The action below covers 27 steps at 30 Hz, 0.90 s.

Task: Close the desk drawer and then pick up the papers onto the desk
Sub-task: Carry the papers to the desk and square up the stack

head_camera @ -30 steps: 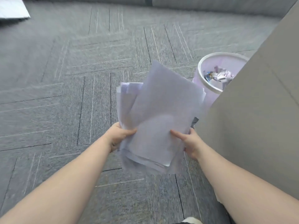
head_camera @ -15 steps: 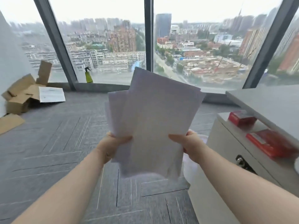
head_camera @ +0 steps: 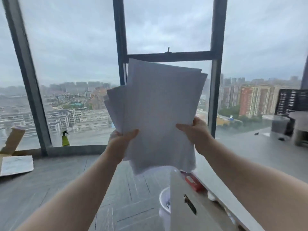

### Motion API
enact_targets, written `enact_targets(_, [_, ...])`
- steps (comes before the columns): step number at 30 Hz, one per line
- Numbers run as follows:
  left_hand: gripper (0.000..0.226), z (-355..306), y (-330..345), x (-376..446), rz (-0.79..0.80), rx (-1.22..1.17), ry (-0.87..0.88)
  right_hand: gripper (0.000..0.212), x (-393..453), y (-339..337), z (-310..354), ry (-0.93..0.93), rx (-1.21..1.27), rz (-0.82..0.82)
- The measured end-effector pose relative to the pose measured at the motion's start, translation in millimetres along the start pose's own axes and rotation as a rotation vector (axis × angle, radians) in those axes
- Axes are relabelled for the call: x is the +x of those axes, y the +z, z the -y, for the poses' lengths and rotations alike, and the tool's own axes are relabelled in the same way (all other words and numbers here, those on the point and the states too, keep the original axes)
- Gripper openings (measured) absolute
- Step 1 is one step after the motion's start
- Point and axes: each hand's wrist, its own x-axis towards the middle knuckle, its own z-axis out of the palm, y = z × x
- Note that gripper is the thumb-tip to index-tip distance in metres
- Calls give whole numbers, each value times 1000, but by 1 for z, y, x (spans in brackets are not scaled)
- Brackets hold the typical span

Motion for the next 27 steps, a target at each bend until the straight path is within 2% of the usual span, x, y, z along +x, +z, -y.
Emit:
enact_targets(5, [14, -26, 102, -17, 114, -13, 55, 40, -7, -100, 47, -79, -28, -143])
enact_targets(6, [15, -26, 121, -21, 134, -33, 65, 38, -11, -118, 52, -88, -34, -171])
enact_targets(9, [17, -18, 175, -38, 179, -78, 63, 27, -19, -168, 57, -97, -40, -258])
enact_targets(12, [18, -1, 220, -53, 244, -110, 43, 38, -28, -215, 52, -86, -50, -315])
enact_targets(15, [29, 15, 257, -69, 281, -118, 32, 47, -37, -261, 38, -63, -53, -372])
enact_targets(18, [27, 30, 283, -81, 230, -51, 59, 57, -46, -300, 22, -39, -99, -413])
enact_targets(22, [34, 44, 296, -86, 203, 33, 82, 38, -63, -331, 17, -9, -109, -385])
enact_targets(27, [28, 49, 297, -82, 260, 34, 78, 37, -64, -343, 13, 5, -27, -312])
